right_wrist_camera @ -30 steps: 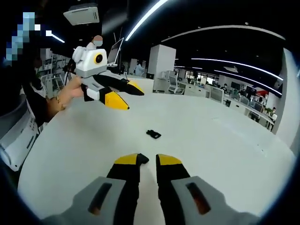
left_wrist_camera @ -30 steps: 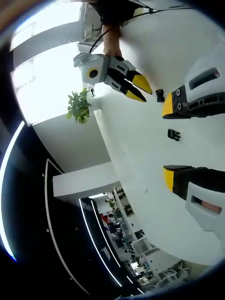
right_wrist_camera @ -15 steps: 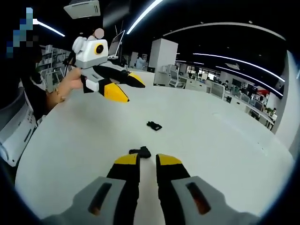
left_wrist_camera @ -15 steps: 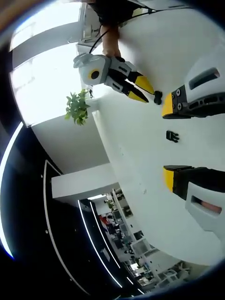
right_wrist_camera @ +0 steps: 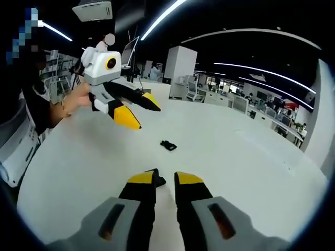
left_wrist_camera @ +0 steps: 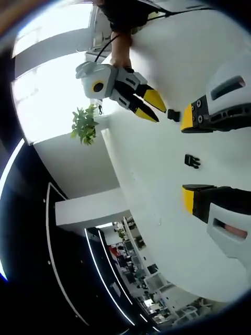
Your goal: Snap the two parts of the plastic buckle together until the buckle closes and remains connected.
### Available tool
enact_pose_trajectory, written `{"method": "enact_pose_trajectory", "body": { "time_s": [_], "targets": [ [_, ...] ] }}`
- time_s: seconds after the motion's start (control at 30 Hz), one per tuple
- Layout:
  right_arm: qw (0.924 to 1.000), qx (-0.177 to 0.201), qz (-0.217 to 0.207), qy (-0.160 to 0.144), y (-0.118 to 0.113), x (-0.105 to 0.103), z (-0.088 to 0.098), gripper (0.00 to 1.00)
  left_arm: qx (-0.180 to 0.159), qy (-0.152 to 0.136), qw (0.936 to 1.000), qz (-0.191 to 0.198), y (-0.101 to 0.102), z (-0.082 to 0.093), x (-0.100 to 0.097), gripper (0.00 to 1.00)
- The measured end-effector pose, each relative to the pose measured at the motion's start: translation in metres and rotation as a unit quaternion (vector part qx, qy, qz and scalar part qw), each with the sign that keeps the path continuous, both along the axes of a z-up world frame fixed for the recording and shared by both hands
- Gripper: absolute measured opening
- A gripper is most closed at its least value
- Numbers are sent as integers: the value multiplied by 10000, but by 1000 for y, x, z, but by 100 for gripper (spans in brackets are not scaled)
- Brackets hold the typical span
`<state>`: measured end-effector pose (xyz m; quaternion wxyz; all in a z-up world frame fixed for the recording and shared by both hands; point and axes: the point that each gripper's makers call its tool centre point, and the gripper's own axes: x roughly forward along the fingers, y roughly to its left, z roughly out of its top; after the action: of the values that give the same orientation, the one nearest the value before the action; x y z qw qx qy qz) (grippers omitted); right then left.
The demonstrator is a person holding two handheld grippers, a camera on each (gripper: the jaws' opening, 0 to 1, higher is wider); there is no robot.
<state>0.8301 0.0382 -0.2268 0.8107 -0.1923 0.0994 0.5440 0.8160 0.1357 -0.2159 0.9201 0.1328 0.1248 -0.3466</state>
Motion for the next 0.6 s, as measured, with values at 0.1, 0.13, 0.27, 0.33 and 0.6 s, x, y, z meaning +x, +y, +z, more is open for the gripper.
{"method": "enact_pose_trajectory", "body": {
  "time_s": [0.1,0.13,0.27,0.33,0.6],
  "targets": [
    [9999,116,-88,27,-7,5,6,14,-30,65,9998,-174,-8,-2,1,39],
    [9998,141,-125,16,-10,7,8,14,-50,76,9996,-249,-11,-2,1,39],
    [9995,204,-240,-13,-18,13,13,14,-248,136,9981,-543,-25,-1,0,38],
    [9994,223,-263,-13,-20,15,14,14,-269,153,9972,-678,-32,-3,0,37],
    [9989,312,-334,92,-26,18,15,14,-287,279,9942,-999,-54,-9,-5,34]
  ]
}}
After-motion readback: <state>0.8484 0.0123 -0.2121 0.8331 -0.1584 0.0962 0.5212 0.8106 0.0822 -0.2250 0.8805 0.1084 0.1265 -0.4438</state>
